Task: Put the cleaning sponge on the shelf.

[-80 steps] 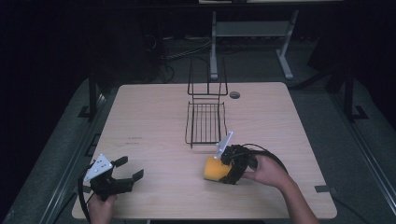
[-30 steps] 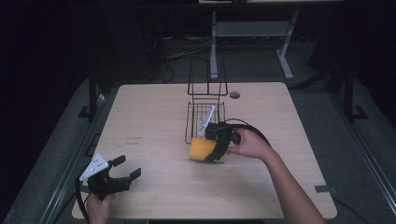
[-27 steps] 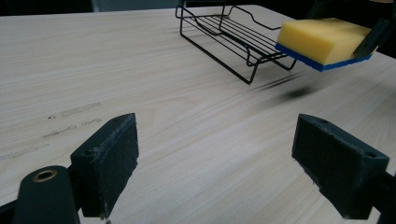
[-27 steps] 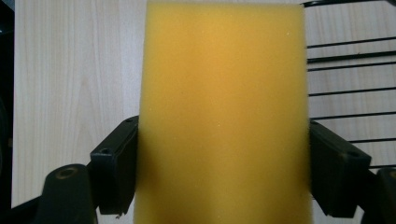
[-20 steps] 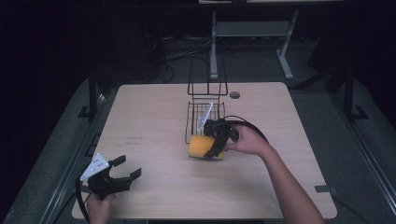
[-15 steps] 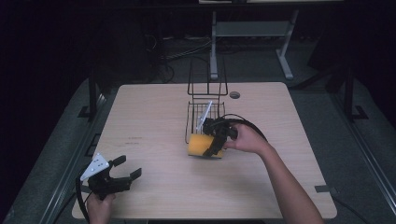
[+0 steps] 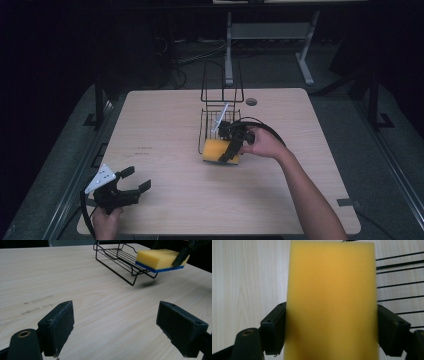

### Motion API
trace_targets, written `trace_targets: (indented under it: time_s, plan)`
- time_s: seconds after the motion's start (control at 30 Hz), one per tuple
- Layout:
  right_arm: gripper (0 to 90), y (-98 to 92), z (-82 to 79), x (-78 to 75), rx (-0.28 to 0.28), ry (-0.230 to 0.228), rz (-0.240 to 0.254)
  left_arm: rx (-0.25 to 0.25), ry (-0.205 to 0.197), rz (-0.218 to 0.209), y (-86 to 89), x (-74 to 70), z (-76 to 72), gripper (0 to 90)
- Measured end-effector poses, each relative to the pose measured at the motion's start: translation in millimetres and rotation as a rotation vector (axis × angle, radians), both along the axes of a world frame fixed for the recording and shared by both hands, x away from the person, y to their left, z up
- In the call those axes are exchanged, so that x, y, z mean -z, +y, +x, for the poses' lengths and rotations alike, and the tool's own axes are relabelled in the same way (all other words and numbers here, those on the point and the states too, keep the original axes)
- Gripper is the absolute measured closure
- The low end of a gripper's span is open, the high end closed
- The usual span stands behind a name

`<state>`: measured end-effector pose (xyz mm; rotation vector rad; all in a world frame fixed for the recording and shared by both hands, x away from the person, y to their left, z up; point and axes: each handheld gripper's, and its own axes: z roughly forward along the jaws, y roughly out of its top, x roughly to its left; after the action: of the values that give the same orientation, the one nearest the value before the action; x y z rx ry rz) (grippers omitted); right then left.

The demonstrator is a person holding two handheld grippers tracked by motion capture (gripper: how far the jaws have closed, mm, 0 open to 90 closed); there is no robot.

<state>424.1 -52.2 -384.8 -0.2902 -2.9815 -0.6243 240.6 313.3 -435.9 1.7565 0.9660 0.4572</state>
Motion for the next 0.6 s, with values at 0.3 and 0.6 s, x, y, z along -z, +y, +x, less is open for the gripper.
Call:
trace_targets:
  time_s: [0.3,0.6]
  plan:
    - [21.7,-8.1,13.4,7.6,0.035,0.031,0.018,-0.001,0.001,-0.002,1.2,0.4,0.3,14.0]
    - [21.8,0.7,15.9,5.5,0.020,0.020,-0.018,-0.005,0.002,-0.003,1.0,0.6,0.0,14.0]
